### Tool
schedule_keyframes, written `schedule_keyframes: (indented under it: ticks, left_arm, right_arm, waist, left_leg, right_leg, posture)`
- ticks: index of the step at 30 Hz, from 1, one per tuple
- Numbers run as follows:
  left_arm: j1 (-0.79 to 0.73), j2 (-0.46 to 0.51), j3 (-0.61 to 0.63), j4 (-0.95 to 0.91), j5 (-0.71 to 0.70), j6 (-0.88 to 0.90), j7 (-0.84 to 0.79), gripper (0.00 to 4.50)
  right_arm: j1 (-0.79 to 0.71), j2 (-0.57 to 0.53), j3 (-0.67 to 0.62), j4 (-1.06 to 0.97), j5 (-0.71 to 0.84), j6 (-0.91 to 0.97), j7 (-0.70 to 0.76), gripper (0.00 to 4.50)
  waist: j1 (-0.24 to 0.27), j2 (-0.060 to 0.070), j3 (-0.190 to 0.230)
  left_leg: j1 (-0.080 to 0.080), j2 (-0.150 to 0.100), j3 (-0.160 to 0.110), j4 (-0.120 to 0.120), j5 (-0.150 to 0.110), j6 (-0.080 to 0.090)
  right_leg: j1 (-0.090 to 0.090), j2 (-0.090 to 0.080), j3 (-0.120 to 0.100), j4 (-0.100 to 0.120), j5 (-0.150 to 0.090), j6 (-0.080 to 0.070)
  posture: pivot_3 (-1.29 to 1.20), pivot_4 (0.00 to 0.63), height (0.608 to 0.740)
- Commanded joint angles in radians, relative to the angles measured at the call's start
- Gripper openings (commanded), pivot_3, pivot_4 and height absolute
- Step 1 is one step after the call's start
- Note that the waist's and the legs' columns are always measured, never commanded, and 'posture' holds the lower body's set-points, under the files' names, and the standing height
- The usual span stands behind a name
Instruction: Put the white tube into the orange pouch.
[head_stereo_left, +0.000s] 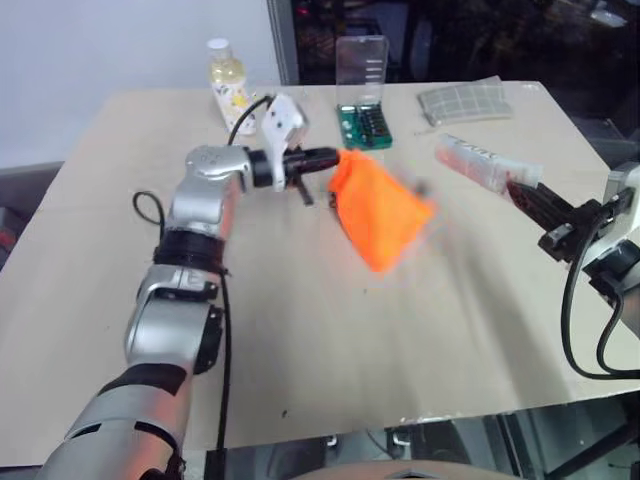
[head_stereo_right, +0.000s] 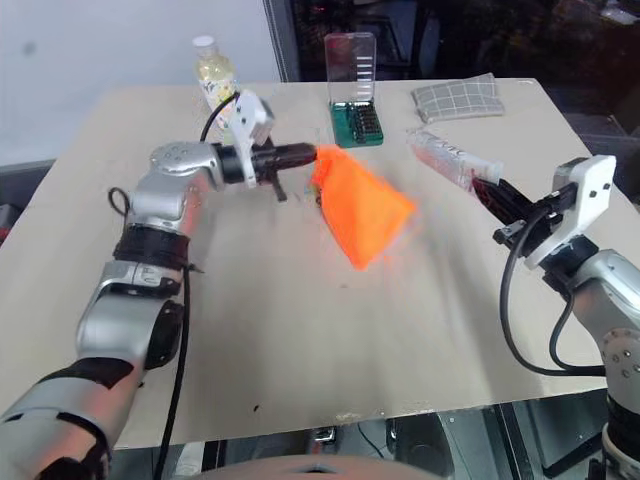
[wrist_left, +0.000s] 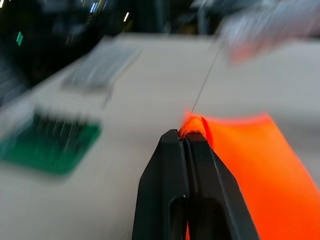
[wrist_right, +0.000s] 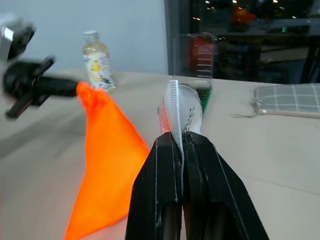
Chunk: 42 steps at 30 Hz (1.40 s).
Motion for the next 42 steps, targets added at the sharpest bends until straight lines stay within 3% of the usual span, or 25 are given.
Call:
schedule_keyframes:
  ticks: [1,7,16,21,30,42]
  left_arm:
    - [0.071,0.070,-0.014,-0.139,0.004,-0.013,-0.077,0.00]
    - [0.045,0.059,0.033,-0.347,-0.129,0.140,-0.118,0.00]
    - [-0.057,0.004,0.026,-0.386,-0.163,0.238,-0.051,0.00]
    - [-0.026,0.026,0.008,-0.388,-0.140,0.230,-0.058,0.00]
    - [0.110,0.081,-0.017,-0.569,-0.192,0.318,-0.112,0.00]
    - [0.090,0.127,0.010,-0.282,-0.035,0.116,0.009,0.00]
  right_arm:
    - [-0.024,0.003,-0.016,-0.018,0.001,-0.036,0.001,0.08]
    - [-0.050,0.014,0.009,0.019,-0.023,-0.046,0.017,0.08]
    - [-0.083,0.034,0.021,0.063,-0.068,-0.082,0.019,0.08]
    - [-0.074,0.049,0.009,0.045,-0.065,-0.084,0.002,0.08]
    - [-0.087,0.049,0.002,-0.052,0.087,-0.025,-0.044,0.08]
    - [0.013,0.022,0.089,-0.017,-0.095,-0.060,0.000,0.08]
  waist:
    - [0.002,0.000,0.000]
    - [0.019,0.000,0.000]
    - [0.005,0.000,0.000]
    - [0.003,0.000,0.000]
    - [0.004,0.000,0.000]
    - [0.003,0.000,0.000]
  left_leg:
    - [0.000,0.000,0.000,-0.001,0.000,0.000]
    - [-0.003,0.000,-0.001,0.001,-0.001,0.001]
    - [-0.001,0.000,-0.001,0.005,-0.001,0.002]
    - [0.000,0.001,0.001,0.005,-0.001,0.002]
    - [0.000,0.001,0.001,0.005,-0.001,0.001]
    - [0.001,0.000,0.001,0.005,-0.001,0.002]
  right_leg:
    - [0.000,0.000,0.000,-0.001,0.000,0.000]
    - [0.000,-0.005,-0.001,-0.004,0.000,0.000]
    - [0.003,-0.001,0.000,-0.001,0.000,0.001]
    - [0.002,0.001,0.002,-0.001,0.000,0.001]
    - [0.002,-0.005,0.002,-0.001,0.000,0.001]
    - [0.002,-0.005,0.002,0.000,0.000,0.001]
  posture:
    - [0.00,0.150,0.740]
    - [0.00,0.150,0.740]
    - [0.00,0.150,0.740]
    - [0.00,0.150,0.740]
    - [0.00,0.150,0.740]
    - [0.00,0.150,0.740]
